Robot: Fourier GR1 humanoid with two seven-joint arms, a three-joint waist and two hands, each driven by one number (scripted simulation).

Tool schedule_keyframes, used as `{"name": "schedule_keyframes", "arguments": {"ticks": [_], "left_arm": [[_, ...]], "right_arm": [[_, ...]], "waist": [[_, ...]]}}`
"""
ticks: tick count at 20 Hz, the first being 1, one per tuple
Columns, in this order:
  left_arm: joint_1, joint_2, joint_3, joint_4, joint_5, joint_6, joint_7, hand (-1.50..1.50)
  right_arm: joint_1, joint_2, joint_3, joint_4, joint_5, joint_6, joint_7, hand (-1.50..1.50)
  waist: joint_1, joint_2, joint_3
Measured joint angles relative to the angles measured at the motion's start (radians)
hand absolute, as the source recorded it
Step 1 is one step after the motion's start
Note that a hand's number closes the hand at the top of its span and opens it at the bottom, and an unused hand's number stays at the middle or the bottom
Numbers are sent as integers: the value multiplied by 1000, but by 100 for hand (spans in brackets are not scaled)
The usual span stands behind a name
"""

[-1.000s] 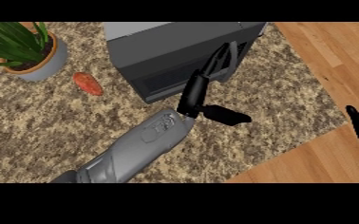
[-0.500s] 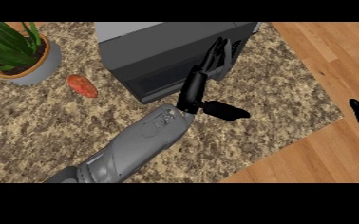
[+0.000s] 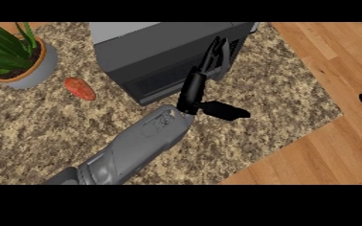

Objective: Pick up the milk, place it into the microwave and close the microwave

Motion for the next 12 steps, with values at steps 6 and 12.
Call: {"name": "schedule_keyframes", "arguments": {"ticks": [6, 12], "left_arm": [[-4, 0, -11, 12, 30, 9, -31, -150], [-6, 0, -19, 21, 58, 11, -62, -150]], "right_arm": [[-15, -21, -7, 5, -27, 4, 21, -150], [-28, -40, -12, 7, -51, 8, 40, -150]], "waist": [[-7, -1, 1], [-14, 1, 1]]}}
